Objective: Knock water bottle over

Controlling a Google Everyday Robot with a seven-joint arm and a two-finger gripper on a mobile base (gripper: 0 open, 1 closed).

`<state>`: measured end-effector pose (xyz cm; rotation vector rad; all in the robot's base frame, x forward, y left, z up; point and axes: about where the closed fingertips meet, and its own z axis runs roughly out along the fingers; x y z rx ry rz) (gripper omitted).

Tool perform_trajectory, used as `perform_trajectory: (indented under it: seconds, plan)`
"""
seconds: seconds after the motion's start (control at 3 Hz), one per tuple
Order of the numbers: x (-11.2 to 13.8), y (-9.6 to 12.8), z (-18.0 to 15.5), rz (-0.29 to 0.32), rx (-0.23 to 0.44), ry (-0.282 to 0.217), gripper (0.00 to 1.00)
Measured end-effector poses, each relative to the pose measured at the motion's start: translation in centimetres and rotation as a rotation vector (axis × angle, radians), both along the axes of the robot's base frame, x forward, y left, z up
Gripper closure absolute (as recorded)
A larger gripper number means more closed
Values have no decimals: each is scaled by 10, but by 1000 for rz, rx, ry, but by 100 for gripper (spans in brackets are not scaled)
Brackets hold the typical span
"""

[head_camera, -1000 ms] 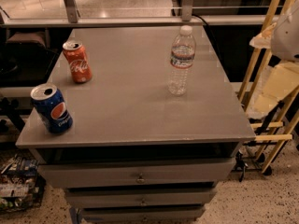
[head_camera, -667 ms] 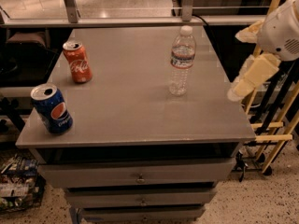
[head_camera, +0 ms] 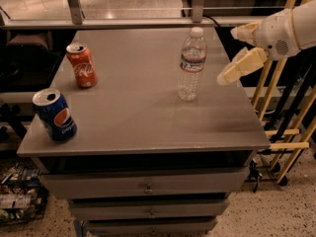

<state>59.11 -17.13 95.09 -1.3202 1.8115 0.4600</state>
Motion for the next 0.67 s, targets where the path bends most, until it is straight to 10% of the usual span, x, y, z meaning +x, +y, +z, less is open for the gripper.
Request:
perform_trajectory:
  seconds: [0.67]
  plan:
    - [10, 36, 1, 100, 137, 11, 0]
